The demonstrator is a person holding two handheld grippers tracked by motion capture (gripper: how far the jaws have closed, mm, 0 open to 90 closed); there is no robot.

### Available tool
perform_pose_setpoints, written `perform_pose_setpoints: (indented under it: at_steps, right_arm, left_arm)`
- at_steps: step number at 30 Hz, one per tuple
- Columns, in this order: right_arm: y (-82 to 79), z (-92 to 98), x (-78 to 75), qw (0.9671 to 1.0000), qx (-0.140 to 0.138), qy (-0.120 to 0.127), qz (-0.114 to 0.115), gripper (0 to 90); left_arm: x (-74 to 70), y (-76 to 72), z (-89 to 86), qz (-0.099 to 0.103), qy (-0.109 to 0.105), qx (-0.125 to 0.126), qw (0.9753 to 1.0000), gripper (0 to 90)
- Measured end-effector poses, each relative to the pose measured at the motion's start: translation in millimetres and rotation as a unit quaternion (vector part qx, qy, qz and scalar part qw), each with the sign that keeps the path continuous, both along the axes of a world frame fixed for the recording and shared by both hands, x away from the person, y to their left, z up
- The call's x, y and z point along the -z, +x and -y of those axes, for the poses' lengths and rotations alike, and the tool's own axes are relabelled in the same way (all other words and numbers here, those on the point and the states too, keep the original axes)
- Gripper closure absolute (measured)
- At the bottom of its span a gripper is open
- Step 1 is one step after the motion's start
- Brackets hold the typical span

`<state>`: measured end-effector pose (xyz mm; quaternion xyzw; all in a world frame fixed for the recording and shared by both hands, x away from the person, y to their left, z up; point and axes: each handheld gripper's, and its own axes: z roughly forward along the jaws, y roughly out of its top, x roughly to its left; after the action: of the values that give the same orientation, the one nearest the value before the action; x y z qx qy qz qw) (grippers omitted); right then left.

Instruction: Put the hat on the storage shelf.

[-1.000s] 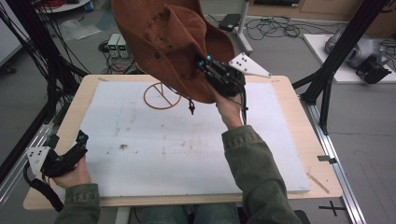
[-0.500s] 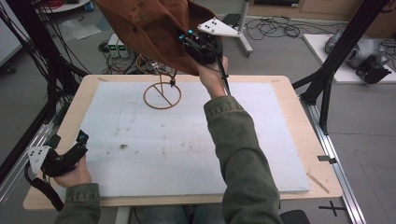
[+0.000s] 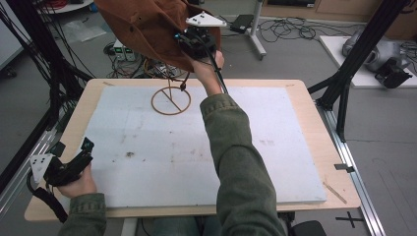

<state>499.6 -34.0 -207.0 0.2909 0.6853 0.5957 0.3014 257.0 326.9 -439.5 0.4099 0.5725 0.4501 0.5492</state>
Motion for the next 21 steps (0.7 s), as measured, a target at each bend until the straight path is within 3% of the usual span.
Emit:
perform_pose_setpoints:
  at_steps: [14, 21]
  right_arm:
    - [11.3, -15.5, 23.6, 0.9981, 0.008, -0.038, -0.049, 85.1]
    - [11.6, -14.4, 31.0, 0.9977, 0.011, -0.035, -0.058, 85.0]
  left_arm:
    - [-2.1, -0.7, 0.2, 0.006, 0.001, 0.0, 1.0, 10.1]
    - [-2.7, -1.1, 0.7, 0.005, 0.003, 0.001, 1.0, 10.1]
